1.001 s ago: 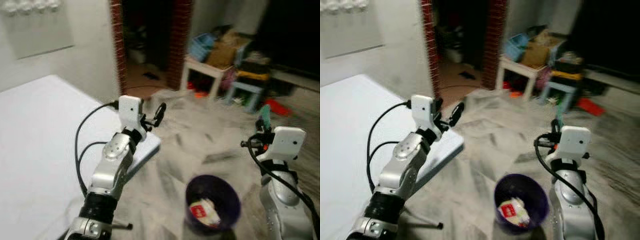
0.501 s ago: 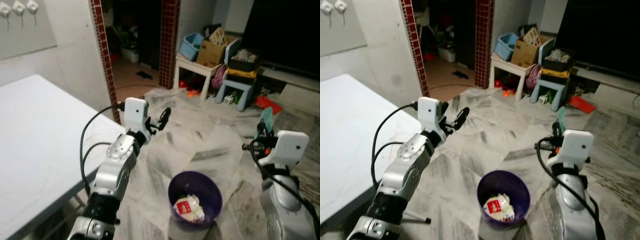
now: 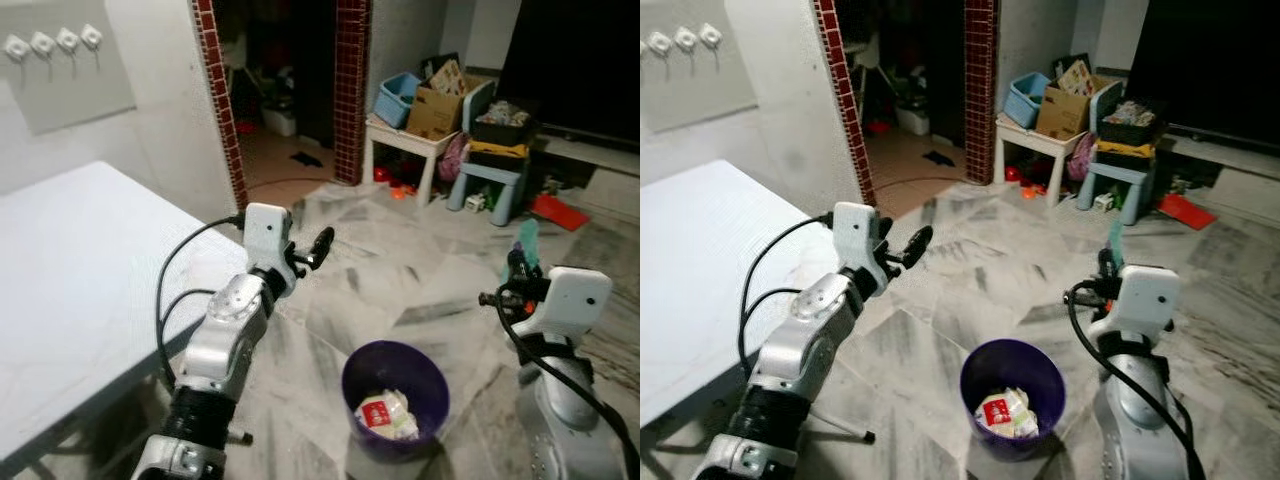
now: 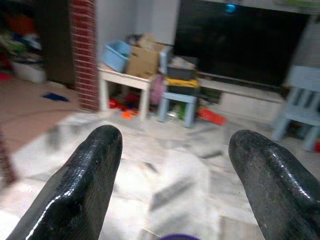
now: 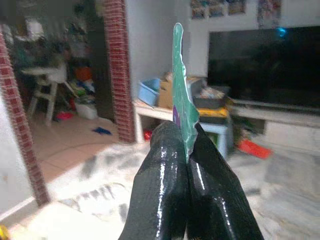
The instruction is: Picking trash to rubbish bin
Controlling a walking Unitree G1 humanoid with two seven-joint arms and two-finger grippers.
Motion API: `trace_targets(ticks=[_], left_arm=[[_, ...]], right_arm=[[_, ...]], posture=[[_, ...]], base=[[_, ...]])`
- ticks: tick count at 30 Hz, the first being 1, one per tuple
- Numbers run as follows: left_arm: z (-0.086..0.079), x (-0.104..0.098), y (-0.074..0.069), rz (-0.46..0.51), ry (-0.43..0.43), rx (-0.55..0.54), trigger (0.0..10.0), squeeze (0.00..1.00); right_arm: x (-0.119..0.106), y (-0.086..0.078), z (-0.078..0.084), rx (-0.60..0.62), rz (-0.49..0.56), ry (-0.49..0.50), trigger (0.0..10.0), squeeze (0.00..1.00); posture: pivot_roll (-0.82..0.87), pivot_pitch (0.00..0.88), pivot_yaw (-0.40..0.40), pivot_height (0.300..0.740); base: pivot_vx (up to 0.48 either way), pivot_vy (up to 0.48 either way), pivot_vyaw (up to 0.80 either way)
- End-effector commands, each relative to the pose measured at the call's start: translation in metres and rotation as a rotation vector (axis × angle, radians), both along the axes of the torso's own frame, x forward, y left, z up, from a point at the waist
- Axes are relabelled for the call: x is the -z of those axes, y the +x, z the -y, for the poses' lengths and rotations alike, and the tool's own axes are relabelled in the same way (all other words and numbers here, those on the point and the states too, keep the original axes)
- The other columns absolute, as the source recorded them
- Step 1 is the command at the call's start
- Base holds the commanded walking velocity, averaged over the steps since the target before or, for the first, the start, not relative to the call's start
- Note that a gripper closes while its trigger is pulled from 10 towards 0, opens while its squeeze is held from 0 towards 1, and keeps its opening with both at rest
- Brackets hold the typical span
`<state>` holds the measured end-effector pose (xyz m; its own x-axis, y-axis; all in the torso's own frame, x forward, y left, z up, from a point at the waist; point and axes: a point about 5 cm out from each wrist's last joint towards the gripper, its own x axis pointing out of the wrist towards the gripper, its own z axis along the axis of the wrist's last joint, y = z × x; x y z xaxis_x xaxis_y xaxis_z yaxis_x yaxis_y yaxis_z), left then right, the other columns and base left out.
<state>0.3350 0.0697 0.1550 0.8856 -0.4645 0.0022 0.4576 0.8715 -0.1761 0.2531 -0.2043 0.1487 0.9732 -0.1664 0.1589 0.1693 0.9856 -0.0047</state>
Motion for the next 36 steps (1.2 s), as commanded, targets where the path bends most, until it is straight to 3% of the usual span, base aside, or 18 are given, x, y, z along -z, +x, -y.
trace_targets(ticks=[1, 32, 36], left_arm=[[-0.006, -0.003, 0.002, 0.005, -0.001, -0.013, 10.0, 0.00], [-0.001, -0.008, -0.002, 0.030, -0.008, 0.040, 10.0, 0.00], [0.006, -0.007, -0.007, 0.046, 0.019, 0.115, 10.0, 0.00]], right_arm=[[-0.007, 0.001, -0.003, -0.005, 0.025, -0.002, 10.0, 0.00], [-0.006, 0.002, -0.008, -0.013, 0.024, 0.003, 10.0, 0.00], [-0.004, 0.003, -0.008, -0.012, 0.016, 0.011, 10.0, 0.00]], posture=[[-0.22, 0.011, 0.025, 0.740], [-0.21, 0.005, 0.028, 0.740], [-0.21, 0.006, 0.027, 0.740]], base=[[0.000, 0.000, 0.00], [0.306, 0.000, 0.00], [0.000, 0.000, 0.00]])
